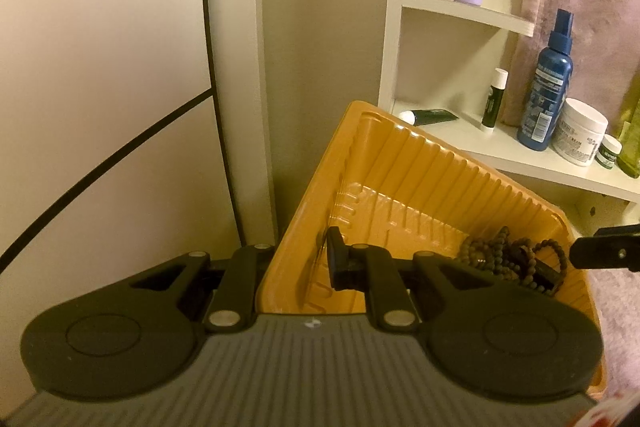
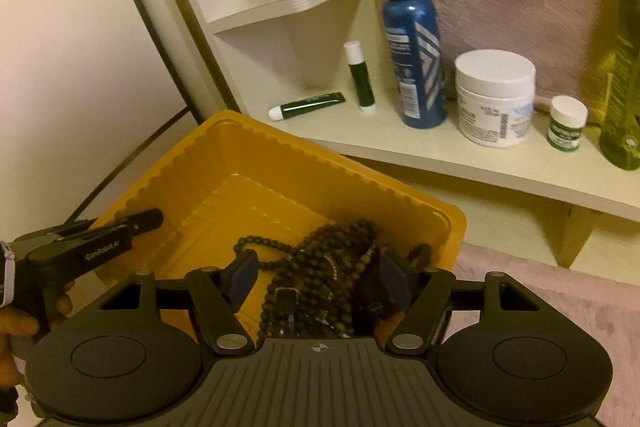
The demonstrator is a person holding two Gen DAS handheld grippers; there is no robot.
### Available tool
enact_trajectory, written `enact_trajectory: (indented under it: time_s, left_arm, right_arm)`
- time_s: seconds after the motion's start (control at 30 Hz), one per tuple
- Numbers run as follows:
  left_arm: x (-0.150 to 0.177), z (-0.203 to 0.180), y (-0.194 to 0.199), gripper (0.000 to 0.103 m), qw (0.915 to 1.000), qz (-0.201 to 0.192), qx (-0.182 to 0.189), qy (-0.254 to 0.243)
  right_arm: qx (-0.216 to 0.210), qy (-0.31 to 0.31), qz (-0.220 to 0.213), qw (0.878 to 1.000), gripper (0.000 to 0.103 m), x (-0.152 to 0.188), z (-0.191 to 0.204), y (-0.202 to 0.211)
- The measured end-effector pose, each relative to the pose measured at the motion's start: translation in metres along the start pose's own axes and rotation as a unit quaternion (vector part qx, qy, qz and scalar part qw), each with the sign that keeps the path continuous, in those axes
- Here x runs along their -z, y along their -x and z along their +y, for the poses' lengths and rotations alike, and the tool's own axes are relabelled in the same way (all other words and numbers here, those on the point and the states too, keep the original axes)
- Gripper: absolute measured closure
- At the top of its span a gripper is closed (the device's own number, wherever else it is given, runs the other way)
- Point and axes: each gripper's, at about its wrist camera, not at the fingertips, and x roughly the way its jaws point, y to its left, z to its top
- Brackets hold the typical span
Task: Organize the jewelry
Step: 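Lower the dark strand into the tray and open the right tool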
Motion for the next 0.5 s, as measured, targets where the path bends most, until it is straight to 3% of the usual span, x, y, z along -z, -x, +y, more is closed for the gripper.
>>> enact_trajectory:
  time_s: [0.5]
  left_arm:
    - [0.002, 0.0, -0.014, 0.085, 1.0, 0.005, -0.005, 0.005]
  right_arm:
    - [0.022, -0.025, 0.001, 0.999, 0.034, 0.012, -0.015, 0.012]
